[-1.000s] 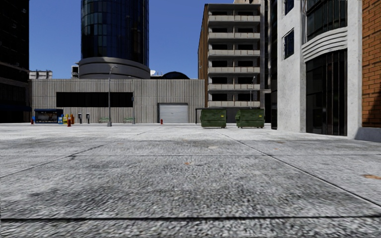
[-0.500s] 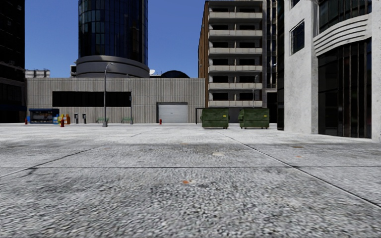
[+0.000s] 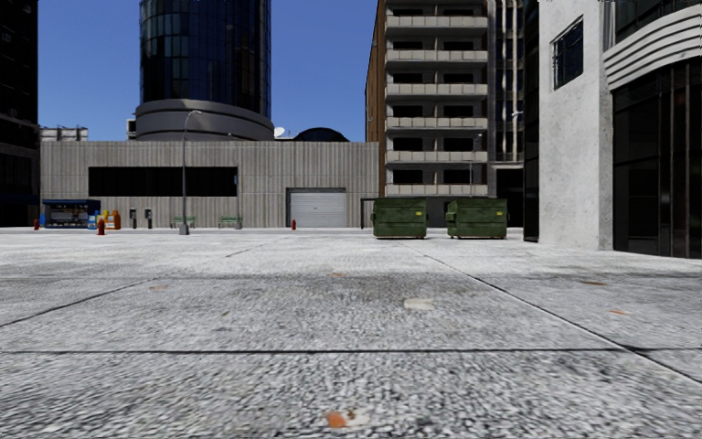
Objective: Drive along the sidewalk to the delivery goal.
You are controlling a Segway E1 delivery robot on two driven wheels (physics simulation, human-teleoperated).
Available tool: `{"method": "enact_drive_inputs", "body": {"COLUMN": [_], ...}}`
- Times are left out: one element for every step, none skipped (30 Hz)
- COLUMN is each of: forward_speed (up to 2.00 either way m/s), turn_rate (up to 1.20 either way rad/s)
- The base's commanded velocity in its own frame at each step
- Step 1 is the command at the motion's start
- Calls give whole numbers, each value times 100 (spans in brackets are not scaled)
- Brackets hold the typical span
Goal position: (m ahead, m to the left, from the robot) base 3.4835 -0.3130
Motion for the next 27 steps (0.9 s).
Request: {"method": "enact_drive_inputs", "body": {"forward_speed": [200,200,200,200,200,200,200,200,200,200,200,200,200,200,200,200,200,200,200,200,200,200,200,200,200,200,200], "turn_rate": [0,0,0,0,0,0,0,0,0,0,0,0,0,0,0,0,0,0,0,0,0,0,0,0,0,0,0]}}
